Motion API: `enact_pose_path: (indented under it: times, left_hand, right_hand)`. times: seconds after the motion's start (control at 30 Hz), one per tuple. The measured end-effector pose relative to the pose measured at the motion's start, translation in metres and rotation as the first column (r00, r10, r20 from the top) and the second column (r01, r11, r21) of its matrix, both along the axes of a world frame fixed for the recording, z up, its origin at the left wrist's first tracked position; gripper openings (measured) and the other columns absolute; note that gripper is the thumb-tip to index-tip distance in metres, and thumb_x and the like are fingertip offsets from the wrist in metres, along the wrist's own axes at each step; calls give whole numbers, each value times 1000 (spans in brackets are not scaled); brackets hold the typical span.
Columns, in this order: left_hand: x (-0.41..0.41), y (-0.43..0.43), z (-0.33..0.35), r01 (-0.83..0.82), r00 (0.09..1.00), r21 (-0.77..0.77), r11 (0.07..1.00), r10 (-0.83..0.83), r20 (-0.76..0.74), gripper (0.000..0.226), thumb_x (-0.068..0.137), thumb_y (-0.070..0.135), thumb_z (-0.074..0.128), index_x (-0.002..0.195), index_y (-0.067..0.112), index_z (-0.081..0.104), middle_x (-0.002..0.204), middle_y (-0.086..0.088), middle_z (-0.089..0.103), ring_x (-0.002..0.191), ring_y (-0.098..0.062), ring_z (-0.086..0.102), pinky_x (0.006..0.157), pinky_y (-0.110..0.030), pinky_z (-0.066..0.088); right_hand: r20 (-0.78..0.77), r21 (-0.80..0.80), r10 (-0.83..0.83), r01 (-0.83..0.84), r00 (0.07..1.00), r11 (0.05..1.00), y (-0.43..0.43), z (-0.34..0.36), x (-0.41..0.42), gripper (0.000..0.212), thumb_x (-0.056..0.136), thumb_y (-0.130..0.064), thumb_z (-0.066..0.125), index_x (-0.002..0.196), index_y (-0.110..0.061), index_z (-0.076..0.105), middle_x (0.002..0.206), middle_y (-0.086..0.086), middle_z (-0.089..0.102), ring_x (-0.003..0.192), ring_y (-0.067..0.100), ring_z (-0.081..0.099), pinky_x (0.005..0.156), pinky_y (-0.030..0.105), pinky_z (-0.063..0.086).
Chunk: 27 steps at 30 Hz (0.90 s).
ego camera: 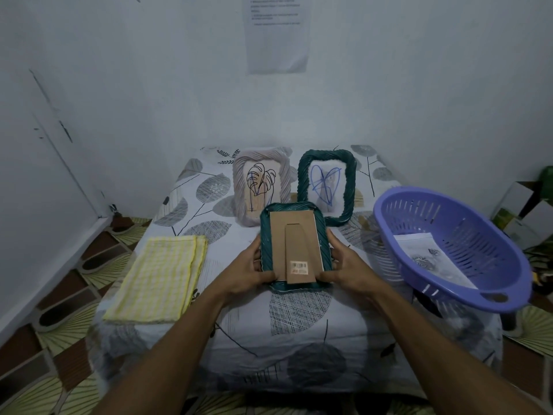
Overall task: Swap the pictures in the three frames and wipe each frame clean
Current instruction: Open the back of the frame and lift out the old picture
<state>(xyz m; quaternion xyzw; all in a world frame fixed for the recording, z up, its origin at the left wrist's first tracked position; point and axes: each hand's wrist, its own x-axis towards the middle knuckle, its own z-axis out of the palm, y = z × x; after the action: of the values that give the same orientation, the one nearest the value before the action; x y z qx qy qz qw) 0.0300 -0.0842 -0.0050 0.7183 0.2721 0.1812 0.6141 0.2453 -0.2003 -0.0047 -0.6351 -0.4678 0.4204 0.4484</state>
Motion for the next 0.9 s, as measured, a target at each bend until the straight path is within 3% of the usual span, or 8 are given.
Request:
enact_pose_path:
  times: [0.07, 0.13, 0.2, 0.27, 0.4, 0.73, 0.83, 0.9]
  left_hand:
    - [0, 0, -1, -6, 1000, 16, 1000, 6, 5, 92, 82, -9, 65, 151, 30, 17, 130, -8, 57, 115, -20, 61, 92, -33, 53]
    - [-1, 1, -1, -3, 1000, 38, 999, 3, 12, 91, 82, -7, 64, 150, 32, 18, 132, -8, 56, 117, -22, 59, 94, -33, 52]
    - [-1, 2, -2, 4, 1000, 44, 999, -5, 23, 88, 81, -1, 66, 146, 37, 20, 133, -5, 55, 118, -20, 59, 94, -30, 51]
    - [-2, 2, -3, 11, 1000, 51, 999, -12, 26, 86, 84, -4, 63, 145, 37, 19, 135, -4, 53, 117, -16, 59, 93, -26, 50]
    - [-2, 1, -3, 25, 999, 32, 999, -26, 30, 84, 88, -12, 55, 150, 29, 16, 136, -1, 52, 116, -7, 59, 89, -21, 50]
    - [-3, 2, -5, 21, 999, 8, 1000, -21, 30, 84, 88, -14, 54, 151, 26, 16, 131, 0, 55, 109, -3, 61, 84, -18, 50]
    - [-2, -2, -1, 8, 998, 25, 1000, -10, 58, 80, 88, -16, 51, 147, 30, 23, 124, 3, 59, 102, -1, 63, 79, -17, 51]
    - [0, -7, 2, -44, 993, -30, 999, 47, 107, 70, 90, -15, 45, 139, 33, 34, 117, 2, 63, 98, -4, 66, 77, -19, 53]
  right_hand:
    - [4, 4, -9, 9, 1000, 1000, 1, -2, 0, 107, 75, 21, 65, 152, -24, 6, 116, 2, 60, 91, 9, 64, 73, 18, 52]
    - [-23, 5, -24, 24, 999, 1000, 0, -4, -1, 104, 78, 21, 63, 153, -22, 5, 128, 7, 55, 101, 14, 61, 83, 23, 54]
    - [-47, 2, -43, 43, 998, 999, -1, -5, -1, 101, 80, 19, 61, 154, -22, 5, 140, 10, 47, 115, 20, 57, 100, 37, 48]
    - [-66, 2, -54, 54, 996, 999, -1, -6, 0, 98, 82, 19, 58, 154, -24, 6, 142, 10, 46, 123, 25, 54, 106, 47, 41]
    - [-114, 0, -62, 63, 992, 998, -3, -4, -1, 94, 84, 23, 51, 153, -24, 8, 127, -4, 55, 111, 23, 59, 99, 40, 45]
    - [-251, 16, -92, 99, 964, 995, -3, -5, -2, 93, 83, 25, 46, 152, -30, 17, 128, 5, 60, 111, 33, 60, 97, 51, 45]
    - [-295, 20, -108, 119, 950, 993, -1, -6, -3, 86, 86, 22, 45, 150, -32, 24, 121, 6, 65, 105, 28, 64, 89, 42, 52]
    - [-290, 21, -153, 166, 945, 986, 1, -5, -4, 70, 90, 17, 44, 148, -21, 33, 114, 7, 68, 98, 23, 67, 85, 33, 54]
